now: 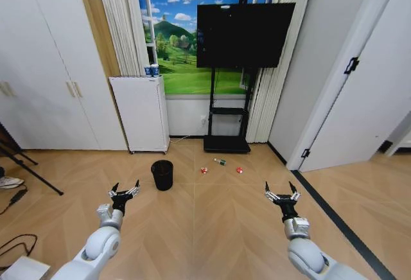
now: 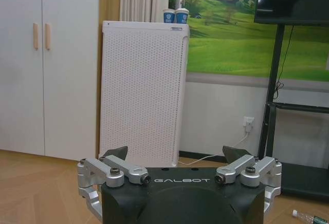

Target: Pick up the trash bin and place the garbage on the floor into it.

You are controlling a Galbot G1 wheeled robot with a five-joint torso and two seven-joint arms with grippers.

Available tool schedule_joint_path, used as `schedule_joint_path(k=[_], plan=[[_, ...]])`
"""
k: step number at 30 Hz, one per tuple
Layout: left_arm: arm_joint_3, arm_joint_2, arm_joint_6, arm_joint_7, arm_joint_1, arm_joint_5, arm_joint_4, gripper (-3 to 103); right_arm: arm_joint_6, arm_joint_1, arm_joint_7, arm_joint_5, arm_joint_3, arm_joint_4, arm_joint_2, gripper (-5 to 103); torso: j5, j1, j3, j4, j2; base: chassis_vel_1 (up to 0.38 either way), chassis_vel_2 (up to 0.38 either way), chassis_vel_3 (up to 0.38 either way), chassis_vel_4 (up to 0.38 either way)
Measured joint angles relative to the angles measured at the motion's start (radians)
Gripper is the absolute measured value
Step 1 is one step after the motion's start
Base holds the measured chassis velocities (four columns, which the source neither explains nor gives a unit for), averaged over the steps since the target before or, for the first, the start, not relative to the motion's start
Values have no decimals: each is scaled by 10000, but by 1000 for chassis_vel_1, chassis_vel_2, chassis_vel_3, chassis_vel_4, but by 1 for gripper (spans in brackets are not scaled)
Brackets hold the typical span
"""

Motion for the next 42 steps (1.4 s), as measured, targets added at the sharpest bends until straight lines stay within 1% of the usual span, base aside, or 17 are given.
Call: schedule_joint_path(k=[11,15,17,18,20,21,22,24,26,27,29,30,33,34,36,40,42], plan=[[43,-44,-9,-22,20,-195,-4,100,7,58,6,-5,-130,-4,105,100,-6,1,-2,-4,1,-316,313,315,-306],[89,-61,-10,-36,1,-368,-50,100,7,83,6,-3,-164,-23,130,100,4,3,0,-2,0,-362,372,368,-379],[115,-62,-12,-55,-22,-373,-49,100,13,89,6,-14,-166,-55,130,100,-13,2,-1,-5,-1,-384,383,349,-393],[124,-60,-12,-87,-33,-376,-46,100,16,90,1,-25,-172,-86,141,100,13,9,4,1,-3,-321,396,287,-394],[135,-63,-12,-82,-40,-376,-46,100,18,90,2,-30,-171,-98,151,100,7,4,0,-6,-1,-297,422,287,-413],[146,-70,-12,-91,-41,-376,-47,100,20,88,2,-43,-170,-99,163,100,-11,-2,-4,-5,2,-297,410,293,-413],[167,-86,-7,-111,-40,-378,-44,100,20,84,6,-70,-178,-118,196,100,-1,4,1,2,-1,-240,410,236,-412],[173,-103,-7,-124,-39,-379,-47,100,18,79,19,-88,-184,-132,229,100,7,3,0,-3,-1,-231,427,236,-439],[183,-119,-7,-125,-31,-381,-55,100,18,73,33,-96,-182,-132,241,100,-5,0,-3,-8,0,-213,453,227,-474],[215,-166,-3,-141,0,-372,-60,100,28,45,35,-102,-183,-144,262,100,2,4,1,0,-3,-203,509,189,-482],[227,-200,-4,-142,19,-346,-67,100,38,27,35,-122,-183,-155,272,100,-5,-2,-3,-5,1,-181,523,180,-491],[244,-233,-4,-140,42,-318,-69,100,59,17,37,-140,-180,-171,292,100,0,1,0,3,0,-124,537,123,-501],[245,-259,-3,-157,69,-286,-76,100,88,6,46,-157,-181,-174,332,100,3,0,-2,-2,0,-120,530,123,-510],[246,-276,-4,-160,94,-260,-82,100,125,10,80,-176,-167,-174,357,100,-9,-1,-2,0,1,-102,550,109,-514],[246,-285,-3,-168,118,-246,-82,100,180,8,93,-184,-168,-184,378,100,6,-1,-1,0,0,-102,558,118,-543],[235,-322,-4,-185,151,-190,-83,100,273,-23,87,-194,-116,-265,379,100,-12,10,3,2,-3,-140,444,125,-440],[217,-341,-8,-189,173,-162,-86,100,321,-54,77,-214,-90,-326,379,100,10,4,0,2,-2,-138,140,140,-136]])
